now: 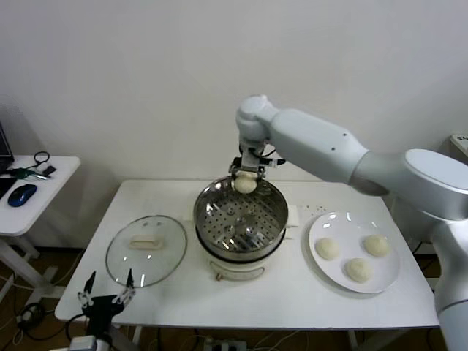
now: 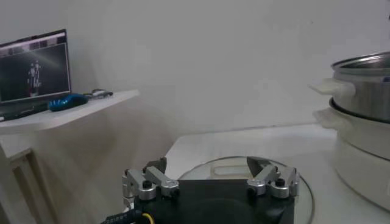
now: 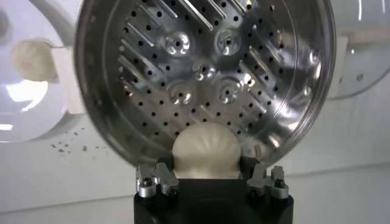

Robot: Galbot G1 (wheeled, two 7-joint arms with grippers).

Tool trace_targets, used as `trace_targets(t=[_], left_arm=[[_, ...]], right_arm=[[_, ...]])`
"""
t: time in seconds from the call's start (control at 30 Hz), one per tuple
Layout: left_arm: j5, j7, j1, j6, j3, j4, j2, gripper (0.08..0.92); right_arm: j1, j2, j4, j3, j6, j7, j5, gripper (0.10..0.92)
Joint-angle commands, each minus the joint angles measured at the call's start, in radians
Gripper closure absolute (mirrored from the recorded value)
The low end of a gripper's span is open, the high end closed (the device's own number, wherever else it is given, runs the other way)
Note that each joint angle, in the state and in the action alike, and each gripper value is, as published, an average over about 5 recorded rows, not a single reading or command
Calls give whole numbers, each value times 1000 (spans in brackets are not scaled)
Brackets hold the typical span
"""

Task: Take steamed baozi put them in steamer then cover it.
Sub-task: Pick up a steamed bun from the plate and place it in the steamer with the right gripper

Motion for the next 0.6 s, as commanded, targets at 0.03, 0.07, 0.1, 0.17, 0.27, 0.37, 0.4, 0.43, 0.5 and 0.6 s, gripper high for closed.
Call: trace_targets(t=[0.03, 0.07, 0.1, 0.17, 0.27, 0.37, 0.4, 0.43, 0.5, 0.6], left_arm=[[-54, -15, 4, 20, -5, -3, 3, 177], [-56, -15, 4, 21, -5, -2, 3, 177], [-56, -15, 4, 20, -5, -2, 3, 177], [-57, -15, 3, 20, -5, -1, 2, 177], [-57, -16, 3, 20, -3, 0, 1, 177], [-57, -16, 2, 20, -3, 0, 0, 177], [-56, -15, 2, 19, -3, 1, 1, 177], [-56, -15, 2, 19, -3, 1, 1, 177], [-55, -15, 2, 17, -4, 4, 1, 177], [-54, -15, -1, 16, -3, 7, 3, 177]], right_arm=[[-89, 81, -31, 11, 46, 17, -138, 330], [-95, 83, -35, 11, 47, 17, -144, 330], [-101, 85, -38, 11, 47, 17, -150, 330], [-114, 89, -46, 12, 47, 17, -163, 329], [-130, 90, -63, 16, 47, 17, -186, 325], [-139, 90, -80, 19, 50, 18, -198, 322], [-141, 90, -83, 19, 50, 18, -197, 321], [-142, 89, -86, 20, 51, 18, -197, 321], [-145, 88, -89, 20, 50, 18, -197, 318], [-148, 90, -98, 22, 50, 21, -197, 294]])
